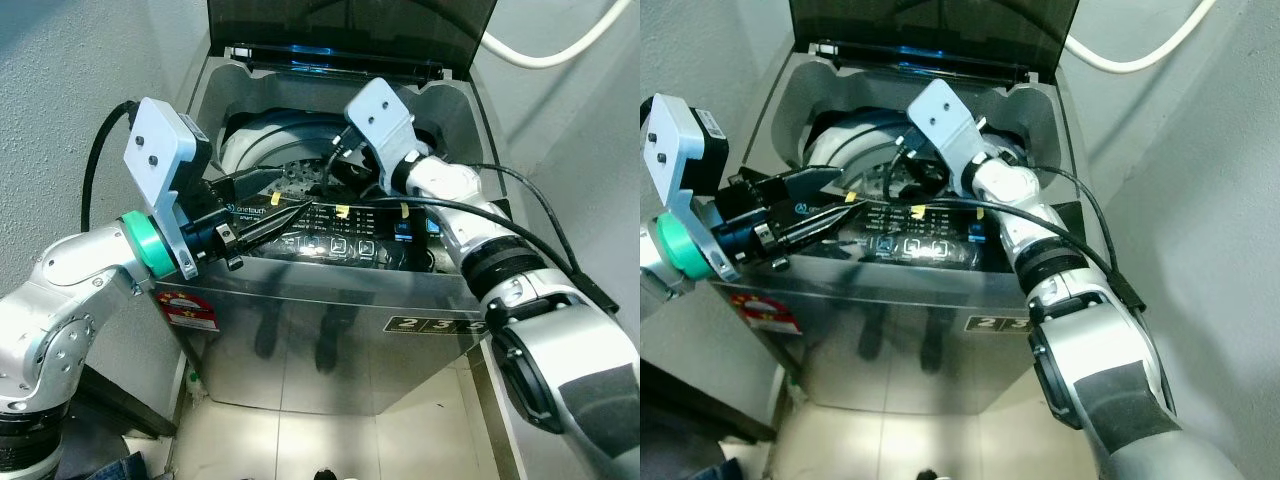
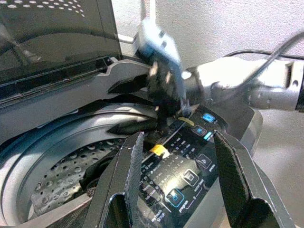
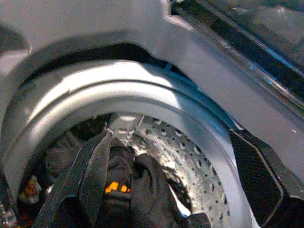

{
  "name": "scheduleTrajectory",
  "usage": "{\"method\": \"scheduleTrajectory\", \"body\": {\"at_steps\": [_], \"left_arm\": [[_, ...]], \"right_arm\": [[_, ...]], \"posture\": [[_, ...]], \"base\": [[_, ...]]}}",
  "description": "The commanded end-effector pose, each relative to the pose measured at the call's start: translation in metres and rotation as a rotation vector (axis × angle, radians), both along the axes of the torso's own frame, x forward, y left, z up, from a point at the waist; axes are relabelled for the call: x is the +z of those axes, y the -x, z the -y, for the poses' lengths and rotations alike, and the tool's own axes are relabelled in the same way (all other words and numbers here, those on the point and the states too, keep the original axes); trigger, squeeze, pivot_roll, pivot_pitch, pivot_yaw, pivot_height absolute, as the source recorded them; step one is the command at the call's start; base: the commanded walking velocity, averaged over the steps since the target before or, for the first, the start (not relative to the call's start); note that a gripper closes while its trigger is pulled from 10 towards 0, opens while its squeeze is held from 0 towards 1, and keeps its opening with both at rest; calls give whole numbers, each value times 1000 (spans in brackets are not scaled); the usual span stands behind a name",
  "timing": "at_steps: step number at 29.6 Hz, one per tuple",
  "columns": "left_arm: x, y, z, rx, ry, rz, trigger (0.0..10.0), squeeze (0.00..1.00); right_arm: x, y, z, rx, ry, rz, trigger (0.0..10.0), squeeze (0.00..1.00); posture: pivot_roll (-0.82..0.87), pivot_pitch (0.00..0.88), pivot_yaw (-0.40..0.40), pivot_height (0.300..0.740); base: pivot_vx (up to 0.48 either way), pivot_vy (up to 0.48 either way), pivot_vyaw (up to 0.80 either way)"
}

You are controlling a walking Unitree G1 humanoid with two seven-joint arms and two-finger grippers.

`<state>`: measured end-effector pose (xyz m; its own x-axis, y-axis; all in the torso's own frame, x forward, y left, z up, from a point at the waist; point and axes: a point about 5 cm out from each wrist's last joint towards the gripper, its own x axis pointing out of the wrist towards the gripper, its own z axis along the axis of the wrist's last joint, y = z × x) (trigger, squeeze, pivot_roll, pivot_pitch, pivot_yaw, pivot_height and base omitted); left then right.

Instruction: Clothes washing

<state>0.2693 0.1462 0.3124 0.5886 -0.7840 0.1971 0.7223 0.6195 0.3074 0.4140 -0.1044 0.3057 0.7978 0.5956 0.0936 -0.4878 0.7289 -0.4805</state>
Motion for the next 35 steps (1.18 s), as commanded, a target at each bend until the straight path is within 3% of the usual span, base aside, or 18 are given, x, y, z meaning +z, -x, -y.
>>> {"method": "scheduleTrajectory", "body": {"at_steps": [1, 2, 3, 4, 5, 6, 7, 8, 10, 11, 14, 18, 21, 35], "left_arm": [[-1, 1, 0, -1, -12, 4, 10000, 0], [-1, 1, 0, -1, -12, 4, 10000, 0], [-1, 1, 0, 0, -12, 5, 10000, 0], [-1, 1, 0, 4, -10, 6, 10000, 0], [-1, 1, 0, 4, -10, 6, 10000, 0], [-1, -1, -1, 16, -4, 8, 10000, 0], [-1, -1, -1, 16, -4, 8, 10000, 0], [-1, -3, -1, 35, 8, 10, 10000, 0], [0, -6, -2, 57, 27, 14, 10000, 0], [0, -6, -2, 57, 27, 14, 10000, 0], [0, -19, -3, 158, 98, 23, 10000, 0], [-1, -24, -4, 209, 120, 32, 10000, 0], [-2, -44, -10, 402, 222, 49, 10000, 0], [-16, -60, -7, 557, 232, 68, 10000, 0]], "right_arm": [[12, 3, 8, 22, -86, 27, 10000, 1000], [12, 3, 8, 22, -86, 27, 10000, 1000], [22, 7, 14, 17, -174, 71, 10000, 0], [31, 11, 22, -9, -266, 128, 10000, 0], [31, 11, 22, -9, -266, 128, 10000, 0], [36, 16, 34, -69, -358, 205, 10000, 0], [36, 16, 34, -69, -358, 205, 10000, 0], [35, 22, 45, -132, -437, 257, 10000, 0], [28, 30, 53, -196, -482, 307, 10000, 0], [28, 30, 53, -196, -482, 307, 10000, 0], [3, 54, 57, -241, -520, 350, 10000, 0], [-4, 61, 58, -259, -540, 349, 10000, 0], [-21, 79, 68, -366, -644, 366, 10000, 0], [-14, 87, 63, -374, -706, 388, 10000, 0]], "posture": [[65, 176, -1, 740], [65, 176, -1, 740], [64, 175, 0, 740], [65, 173, 1, 740], [65, 173, 1, 740], [64, 172, 2, 740], [64, 172, 2, 740], [64, 168, 6, 740], [61, 166, 11, 740], [61, 166, 11, 740], [62, 160, 14, 740], [60, 154, 16, 740], [49, 134, 26, 740], [25, 76, 18, 740]], "base": [[0, 0, 0], [0, 0, 0], [0, 0, 0], [0, 0, 0], [0, 0, 0], [0, 0, 0], [0, 0, 0], [0, 0, 0], [0, 0, 0], [0, 0, 0], [0, 0, 0], [0, 0, 0], [0, 0, 0], [0, 0, 0]]}}
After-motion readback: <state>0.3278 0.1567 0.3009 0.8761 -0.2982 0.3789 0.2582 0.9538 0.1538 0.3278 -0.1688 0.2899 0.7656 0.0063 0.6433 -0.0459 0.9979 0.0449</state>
